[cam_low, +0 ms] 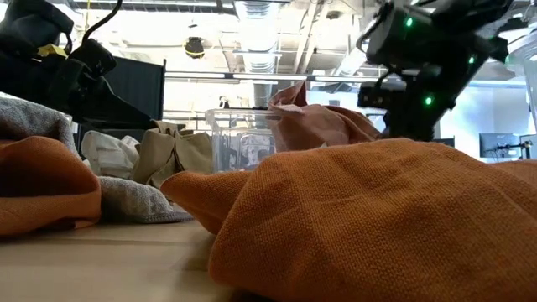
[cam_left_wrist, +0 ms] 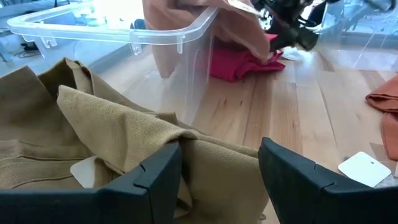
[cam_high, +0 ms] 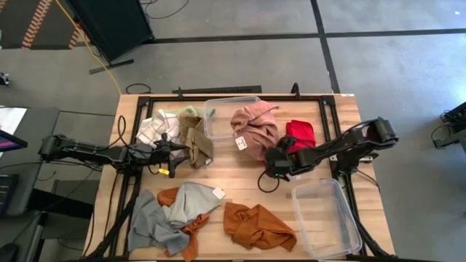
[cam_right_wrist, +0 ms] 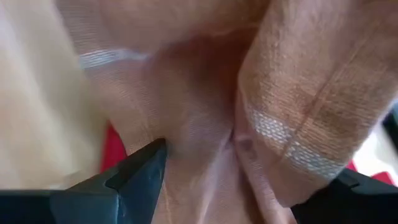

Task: Sort towels by color in basket
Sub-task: Put the pink towel into the top transparent bin

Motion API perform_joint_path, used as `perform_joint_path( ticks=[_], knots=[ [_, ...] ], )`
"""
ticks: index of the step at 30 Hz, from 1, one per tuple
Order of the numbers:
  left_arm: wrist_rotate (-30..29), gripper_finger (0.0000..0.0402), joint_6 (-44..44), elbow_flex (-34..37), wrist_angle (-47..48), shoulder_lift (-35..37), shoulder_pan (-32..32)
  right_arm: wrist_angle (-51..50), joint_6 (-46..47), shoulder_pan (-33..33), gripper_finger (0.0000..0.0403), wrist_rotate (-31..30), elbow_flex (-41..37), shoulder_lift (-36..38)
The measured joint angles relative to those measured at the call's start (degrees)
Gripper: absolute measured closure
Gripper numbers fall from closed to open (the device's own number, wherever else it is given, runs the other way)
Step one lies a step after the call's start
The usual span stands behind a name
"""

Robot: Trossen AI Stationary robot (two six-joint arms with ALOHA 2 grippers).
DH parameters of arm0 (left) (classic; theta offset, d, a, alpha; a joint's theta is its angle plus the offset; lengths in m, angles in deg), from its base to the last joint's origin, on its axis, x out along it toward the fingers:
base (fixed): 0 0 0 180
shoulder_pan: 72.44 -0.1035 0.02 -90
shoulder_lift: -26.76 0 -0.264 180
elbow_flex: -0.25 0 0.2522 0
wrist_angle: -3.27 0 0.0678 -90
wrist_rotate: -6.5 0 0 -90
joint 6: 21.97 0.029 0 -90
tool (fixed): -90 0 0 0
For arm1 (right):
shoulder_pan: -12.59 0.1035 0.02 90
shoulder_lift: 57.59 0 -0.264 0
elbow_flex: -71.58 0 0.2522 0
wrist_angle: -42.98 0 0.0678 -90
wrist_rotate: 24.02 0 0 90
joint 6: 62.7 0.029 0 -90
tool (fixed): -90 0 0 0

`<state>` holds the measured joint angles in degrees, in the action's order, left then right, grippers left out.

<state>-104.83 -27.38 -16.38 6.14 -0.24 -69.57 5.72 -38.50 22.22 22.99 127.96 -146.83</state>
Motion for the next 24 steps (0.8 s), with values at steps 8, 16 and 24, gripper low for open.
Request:
perform_joint_path(
  ticks=[8, 16, 24],
  knots=[
    [0.0, 0.0198, -0.3, 0.0, 1.0, 0.0, 0.0, 1.4, 1.2, 0.4, 0.0142, -3.6, 0.0, -0.1],
    [0.0, 0.0198, -0.4, 0.0, 1.1, 0.0, 0.0, 1.9, -1.8, -0.3, 0.0320, -2.8, 0.0, 3.4],
    [0.0, 0.0198, -1.4, 0.0, 1.2, 0.0, 0.0, 2.3, -5.3, -2.1, 0.0377, 1.1, 0.6, 6.3]
  ],
)
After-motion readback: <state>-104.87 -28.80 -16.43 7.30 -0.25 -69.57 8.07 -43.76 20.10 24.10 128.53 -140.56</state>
